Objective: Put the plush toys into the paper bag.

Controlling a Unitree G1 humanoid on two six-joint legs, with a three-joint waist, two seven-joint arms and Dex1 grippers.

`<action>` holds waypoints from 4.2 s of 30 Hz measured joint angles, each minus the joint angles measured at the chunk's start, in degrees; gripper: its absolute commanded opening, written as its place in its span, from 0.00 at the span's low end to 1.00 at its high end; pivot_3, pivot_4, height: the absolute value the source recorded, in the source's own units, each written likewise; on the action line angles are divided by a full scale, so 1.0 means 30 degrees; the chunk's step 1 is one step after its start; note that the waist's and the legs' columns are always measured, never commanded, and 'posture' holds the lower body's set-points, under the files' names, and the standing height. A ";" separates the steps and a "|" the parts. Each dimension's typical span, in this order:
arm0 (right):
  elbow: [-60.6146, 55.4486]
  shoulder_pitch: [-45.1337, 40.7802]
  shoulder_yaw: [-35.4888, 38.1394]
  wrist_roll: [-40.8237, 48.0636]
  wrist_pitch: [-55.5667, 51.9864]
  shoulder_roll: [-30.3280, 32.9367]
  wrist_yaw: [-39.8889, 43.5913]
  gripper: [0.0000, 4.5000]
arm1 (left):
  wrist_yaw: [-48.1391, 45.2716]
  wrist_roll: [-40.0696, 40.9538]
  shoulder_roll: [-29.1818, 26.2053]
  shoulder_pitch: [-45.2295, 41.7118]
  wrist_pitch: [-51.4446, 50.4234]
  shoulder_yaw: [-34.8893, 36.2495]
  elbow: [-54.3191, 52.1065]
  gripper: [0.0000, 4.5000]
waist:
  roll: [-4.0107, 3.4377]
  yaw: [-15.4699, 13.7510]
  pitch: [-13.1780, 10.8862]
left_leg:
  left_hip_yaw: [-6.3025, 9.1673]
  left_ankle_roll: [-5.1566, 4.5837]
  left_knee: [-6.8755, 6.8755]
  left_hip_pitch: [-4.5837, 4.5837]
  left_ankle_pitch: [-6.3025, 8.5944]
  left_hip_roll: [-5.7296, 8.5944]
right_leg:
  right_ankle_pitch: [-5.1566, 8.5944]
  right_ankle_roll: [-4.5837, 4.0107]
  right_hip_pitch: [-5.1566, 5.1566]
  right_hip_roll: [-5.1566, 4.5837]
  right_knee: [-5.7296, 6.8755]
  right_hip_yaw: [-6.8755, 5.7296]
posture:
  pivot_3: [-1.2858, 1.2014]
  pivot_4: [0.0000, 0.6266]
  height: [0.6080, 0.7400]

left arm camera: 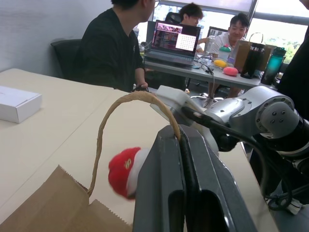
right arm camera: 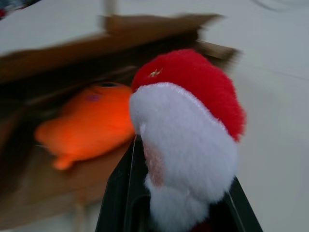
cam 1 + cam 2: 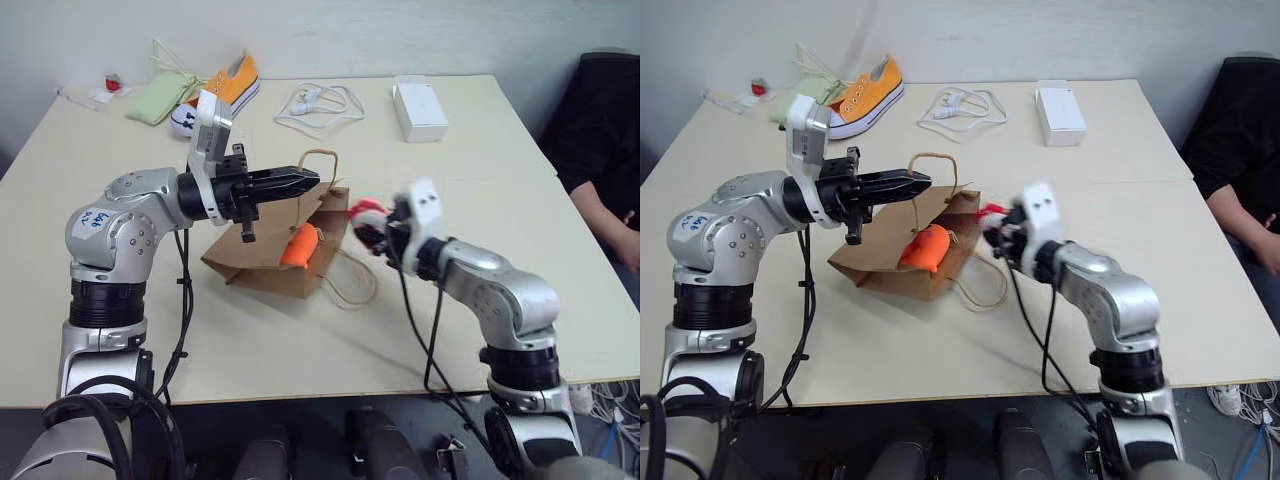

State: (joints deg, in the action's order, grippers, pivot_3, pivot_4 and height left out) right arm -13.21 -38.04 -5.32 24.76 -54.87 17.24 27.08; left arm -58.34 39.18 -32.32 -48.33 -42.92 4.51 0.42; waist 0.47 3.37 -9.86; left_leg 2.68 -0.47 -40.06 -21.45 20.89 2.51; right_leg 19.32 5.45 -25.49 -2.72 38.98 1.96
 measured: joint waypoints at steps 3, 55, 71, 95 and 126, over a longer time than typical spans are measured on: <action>0.3124 -0.1365 -0.1336 -0.1229 0.1672 -0.0788 0.0137 0.08 | 0.0002 0.0005 0.0076 0.0092 -0.0009 -0.0024 -0.0104 0.00 | 0.0001 -0.0045 0.0000 | 0.0004 -0.0001 -0.0007 -0.0003 0.0000 0.0013 | 0.0000 0.0000 0.0007 -0.0017 0.0000 -0.0007 | 0.52 0.24 1.00; -0.0582 0.1984 1.3965 0.3921 -1.1767 -0.7988 -0.4543 0.95 | -0.0373 -0.0395 -0.0541 -0.0225 0.0693 -0.0020 0.0897 0.00 | -0.0003 -0.0019 0.0004 | 0.0024 0.0011 0.0013 0.0023 -0.0006 0.0022 | -0.0002 -0.0002 0.0005 -0.0017 0.0078 0.0008 | 0.52 0.24 1.00; -0.0301 0.3024 1.2302 0.4994 -0.8316 -0.5790 -0.4354 0.02 | -0.0005 -0.0396 -0.0763 -0.0179 0.0631 0.0007 0.0721 0.00 | -0.0005 -0.0032 0.0007 | 0.0029 0.0008 0.0034 0.0043 -0.0004 0.0035 | -0.0002 -0.0002 -0.0003 -0.0028 0.0130 0.0012 | 0.52 0.24 1.00; -0.6865 0.1478 0.5498 0.5799 -0.2091 0.4357 -0.3038 0.02 | 0.2098 -0.2917 0.3171 -0.2248 0.4910 -0.0219 0.5286 0.00 | -0.0006 -0.0312 0.0002 | 0.0013 -0.0010 0.0022 -0.0047 -0.0003 0.0029 | -0.0002 -0.0002 -0.0003 -0.0030 -0.0029 0.0012 | 0.52 0.24 1.00; -0.6636 0.7342 0.0830 0.4789 0.3410 0.8553 -0.1189 0.01 | 0.2242 -0.1514 0.1390 0.6465 0.3129 -0.2086 -0.3539 1.00 | 0.0013 -0.1007 0.0002 | 0.0026 -0.0096 0.0034 0.0083 0.0030 0.0005 | -0.0049 0.0023 0.0241 -0.0004 -0.0359 0.0012 | 0.52 0.24 1.00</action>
State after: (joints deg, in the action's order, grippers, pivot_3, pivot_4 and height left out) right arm -33.12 -16.02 -2.83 39.13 -44.63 42.90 23.52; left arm -51.61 34.64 -28.15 -28.94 -33.53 -1.75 -10.19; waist 0.50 0.35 -9.86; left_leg 2.75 -0.75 -39.96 -21.20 20.98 2.52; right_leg 19.18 5.52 -24.77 -2.73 37.90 2.00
